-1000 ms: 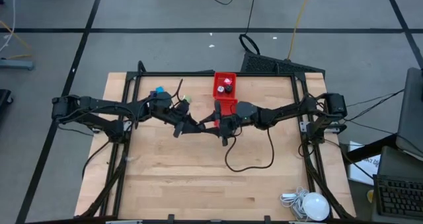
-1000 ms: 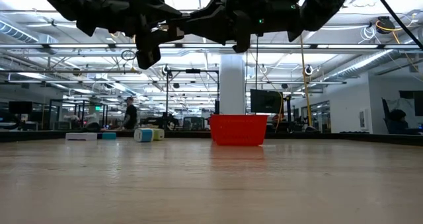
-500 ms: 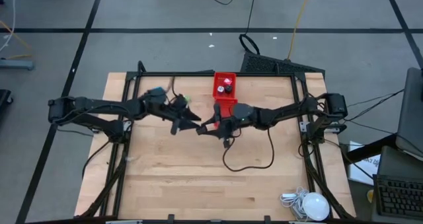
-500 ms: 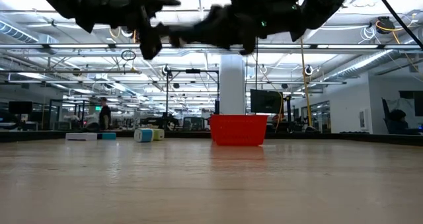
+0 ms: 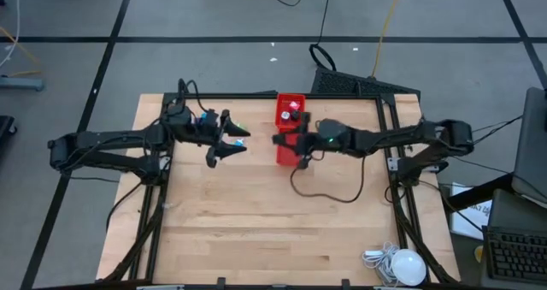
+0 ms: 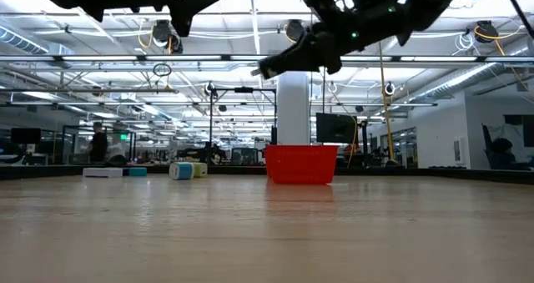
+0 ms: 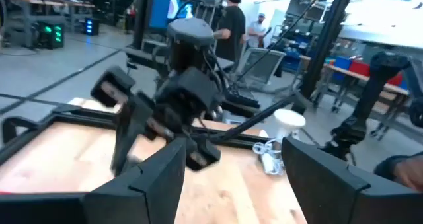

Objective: Pick & Place Office items
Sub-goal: Put the black charger adapter into the top red basket, then put the purple digital clock into the bottom red basket

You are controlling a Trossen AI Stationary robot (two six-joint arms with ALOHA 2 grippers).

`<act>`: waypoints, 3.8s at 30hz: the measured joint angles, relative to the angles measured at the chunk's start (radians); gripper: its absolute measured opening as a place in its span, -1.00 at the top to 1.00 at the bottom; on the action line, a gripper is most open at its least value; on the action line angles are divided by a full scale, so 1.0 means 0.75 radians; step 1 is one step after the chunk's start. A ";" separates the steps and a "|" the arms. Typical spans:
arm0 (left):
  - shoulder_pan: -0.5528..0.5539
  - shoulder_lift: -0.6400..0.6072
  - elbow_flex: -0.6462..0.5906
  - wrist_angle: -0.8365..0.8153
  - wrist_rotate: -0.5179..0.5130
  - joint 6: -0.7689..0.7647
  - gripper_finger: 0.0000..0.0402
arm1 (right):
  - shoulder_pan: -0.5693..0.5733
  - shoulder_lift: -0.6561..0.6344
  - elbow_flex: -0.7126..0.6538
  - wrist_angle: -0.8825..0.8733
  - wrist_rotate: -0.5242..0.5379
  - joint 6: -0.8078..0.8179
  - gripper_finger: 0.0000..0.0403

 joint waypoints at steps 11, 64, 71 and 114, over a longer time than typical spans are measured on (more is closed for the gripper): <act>-0.003 0.001 0.000 -0.005 -0.134 0.018 -0.14 | -0.172 -0.092 -0.279 0.373 -0.001 0.300 0.30; -0.003 0.001 0.000 -0.003 -0.133 0.016 -0.11 | -0.441 0.286 -0.286 0.417 0.067 0.570 0.23; -0.003 0.001 0.000 -0.003 -0.133 0.017 -0.18 | -0.441 0.286 -0.285 0.418 0.067 0.570 -0.36; -0.003 0.002 -0.001 0.065 -0.186 -0.093 -0.33 | -0.469 -0.339 -0.285 0.122 -0.847 0.774 -0.30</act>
